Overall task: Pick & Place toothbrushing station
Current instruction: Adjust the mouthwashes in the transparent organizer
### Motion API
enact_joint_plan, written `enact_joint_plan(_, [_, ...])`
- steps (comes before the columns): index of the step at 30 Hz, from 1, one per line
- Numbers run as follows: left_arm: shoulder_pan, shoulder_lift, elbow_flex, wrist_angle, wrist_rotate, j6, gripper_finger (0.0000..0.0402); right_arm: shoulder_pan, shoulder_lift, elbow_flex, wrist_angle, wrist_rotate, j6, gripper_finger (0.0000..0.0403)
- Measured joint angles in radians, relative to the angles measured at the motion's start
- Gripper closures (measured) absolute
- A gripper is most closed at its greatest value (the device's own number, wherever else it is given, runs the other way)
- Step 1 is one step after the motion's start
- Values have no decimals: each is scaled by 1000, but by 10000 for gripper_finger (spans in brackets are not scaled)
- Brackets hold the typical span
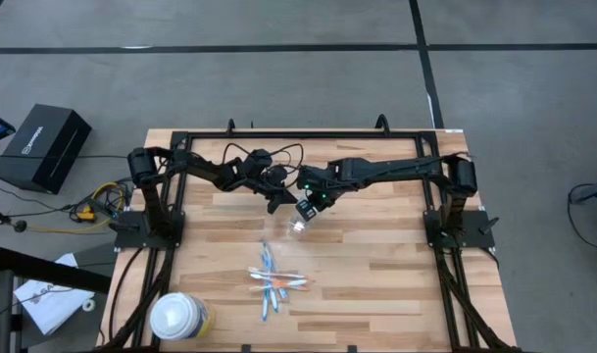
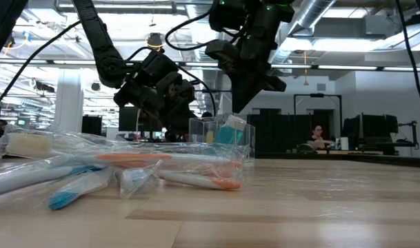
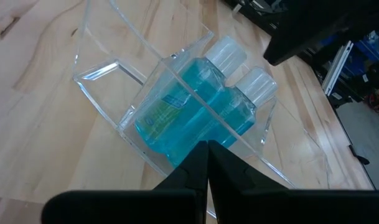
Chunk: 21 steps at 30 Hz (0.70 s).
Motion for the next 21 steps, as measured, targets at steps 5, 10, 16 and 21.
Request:
enact_joint_plan(5, [3, 0, 0, 1, 0, 0, 401, 1, 0, 0, 3, -28, -2, 403])
enact_joint_plan(10, [7, 0, 0, 1, 1, 0, 401, 2, -3, -57, 62, -47, 21, 403])
enact_joint_plan(16, [7, 0, 0, 0, 0, 1, 401, 0, -4, -66, 83, -58, 22, 403])
enact_joint_plan(21, [8, 0, 0, 0, -1, 1, 401, -26, -3, -66, 129, -81, 14, 403])
